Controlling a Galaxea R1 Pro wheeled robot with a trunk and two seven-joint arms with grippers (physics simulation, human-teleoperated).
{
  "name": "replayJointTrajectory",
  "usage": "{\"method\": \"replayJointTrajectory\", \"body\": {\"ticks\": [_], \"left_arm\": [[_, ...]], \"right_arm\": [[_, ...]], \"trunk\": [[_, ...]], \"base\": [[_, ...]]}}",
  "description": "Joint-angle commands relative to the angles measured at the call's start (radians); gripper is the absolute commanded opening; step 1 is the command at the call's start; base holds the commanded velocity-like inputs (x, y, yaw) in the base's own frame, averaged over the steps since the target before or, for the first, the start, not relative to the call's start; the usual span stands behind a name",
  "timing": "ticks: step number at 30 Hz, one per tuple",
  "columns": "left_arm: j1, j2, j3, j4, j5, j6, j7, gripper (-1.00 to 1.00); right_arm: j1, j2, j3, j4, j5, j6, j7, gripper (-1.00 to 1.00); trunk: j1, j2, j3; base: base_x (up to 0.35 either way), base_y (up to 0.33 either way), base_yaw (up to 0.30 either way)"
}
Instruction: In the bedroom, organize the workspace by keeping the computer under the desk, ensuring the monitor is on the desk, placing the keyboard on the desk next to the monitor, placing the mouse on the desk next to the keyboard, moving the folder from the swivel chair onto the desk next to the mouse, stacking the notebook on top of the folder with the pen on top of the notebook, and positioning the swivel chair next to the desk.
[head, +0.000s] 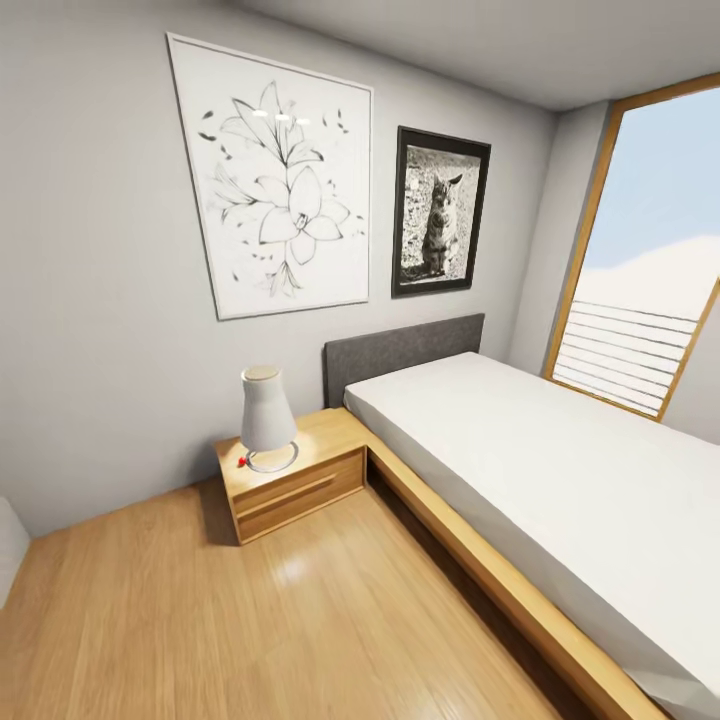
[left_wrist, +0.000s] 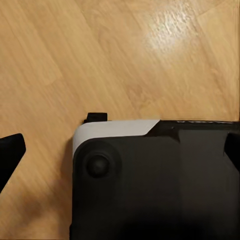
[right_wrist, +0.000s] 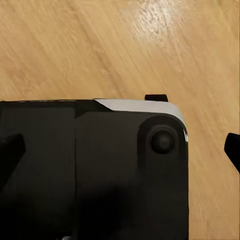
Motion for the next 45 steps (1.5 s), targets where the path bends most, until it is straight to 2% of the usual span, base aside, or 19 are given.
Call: {"method": "replayJointTrajectory", "body": {"ticks": [1,5,11,15,19,20,23,24,26,27,31,32,35,40,45], "left_arm": [[0.001,-0.002,0.0,-0.032,0.003,0.001,0.0,1.0],[0.001,-0.008,0.0,-0.09,0.003,0.001,-0.003,1.0],[-0.002,-0.014,0.0,-0.167,0.003,0.001,-0.002,1.0],[-0.008,-0.017,0.0,-0.209,0.011,0.001,-0.003,1.0],[-0.011,-0.019,0.0,-0.239,0.063,0.0,-0.004,1.0],[-0.011,-0.019,0.0,-0.243,0.092,-0.004,-0.005,1.0],[-0.011,-0.018,0.0,-0.24,0.132,-0.019,-0.006,1.0],[-0.011,-0.017,-0.001,-0.228,0.151,-0.038,-0.006,1.0],[-0.012,-0.016,0.0,-0.207,0.163,-0.065,-0.007,1.0],[-0.012,-0.015,0.0,-0.18,0.171,-0.101,-0.007,1.0],[-0.012,-0.014,0.0,-0.124,0.179,-0.197,-0.006,1.0],[-0.012,-0.013,0.001,-0.1,0.181,-0.245,-0.006,1.0],[-0.012,-0.012,0.001,-0.071,0.183,-0.311,-0.006,1.0],[-0.012,-0.01,0.002,-0.057,0.184,-0.37,-0.006,1.0],[-0.012,-0.008,0.003,-0.051,0.184,-0.405,-0.006,1.0]], "right_arm": [[-0.001,0.003,0.0,-0.02,0.0,-0.003,-0.006,1.0],[-0.001,0.005,0.0,-0.083,0.001,-0.003,-0.017,1.0],[-0.005,0.006,0.0,-0.277,0.0,-0.002,-0.028,1.0],[-0.023,0.005,-0.001,-0.373,0.0,-0.003,-0.03,1.0],[-0.031,0.001,-0.002,-0.428,0.001,-0.02,-0.03,1.0],[-0.033,0.0,-0.003,-0.437,0.001,-0.043,-0.03,1.0],[-0.034,0.0,-0.005,-0.443,0.0,-0.094,-0.029,1.0],[-0.035,0.0,-0.006,-0.438,0.0,-0.135,-0.029,1.0],[-0.035,0.0,-0.006,-0.423,0.0,-0.173,-0.029,1.0],[-0.035,0.0,-0.006,-0.395,0.001,-0.199,-0.029,1.0],[-0.036,0.0,-0.004,-0.316,0.004,-0.231,-0.027,1.0],[-0.036,-0.001,-0.003,-0.292,0.004,-0.246,-0.026,1.0],[-0.036,-0.001,0.0,-0.271,0.007,-0.289,-0.023,1.0],[-0.036,0.0,0.003,-0.261,0.01,-0.383,-0.022,1.0],[-0.036,0.0,0.0,-0.256,0.008,-0.426,-0.025,1.0]], "trunk": [[-0.004,0.006,0.002],[-0.019,0.034,0.015],[-0.042,0.076,0.033],[-0.057,0.104,0.046],[-0.073,0.132,0.058],[-0.077,0.139,0.062],[-0.088,0.16,0.071],[-0.092,0.167,0.074],[-0.1,0.181,0.08],[-0.103,0.188,0.084],[-0.119,0.216,0.096],[-0.123,0.223,0.099],[-0.123,0.223,0.099],[-0.123,0.223,0.099],[-0.123,0.223,0.099]], "base": [[0.0,0.0,0.0],[0.0,0.0,0.0],[0.0,0.0,0.0],[0.0,0.0,0.0],[0.0,0.0,0.0],[0.0,0.0,0.0],[0.0,0.0,0.0],[0.0,0.0,0.0],[0.0,0.0,0.0],[0.0,0.0,0.0],[0.0,0.0,0.0],[0.0,0.0,0.0],[0.0,0.0,0.0],[0.0,0.0,0.0],[0.0,0.0,-0.076]]}}
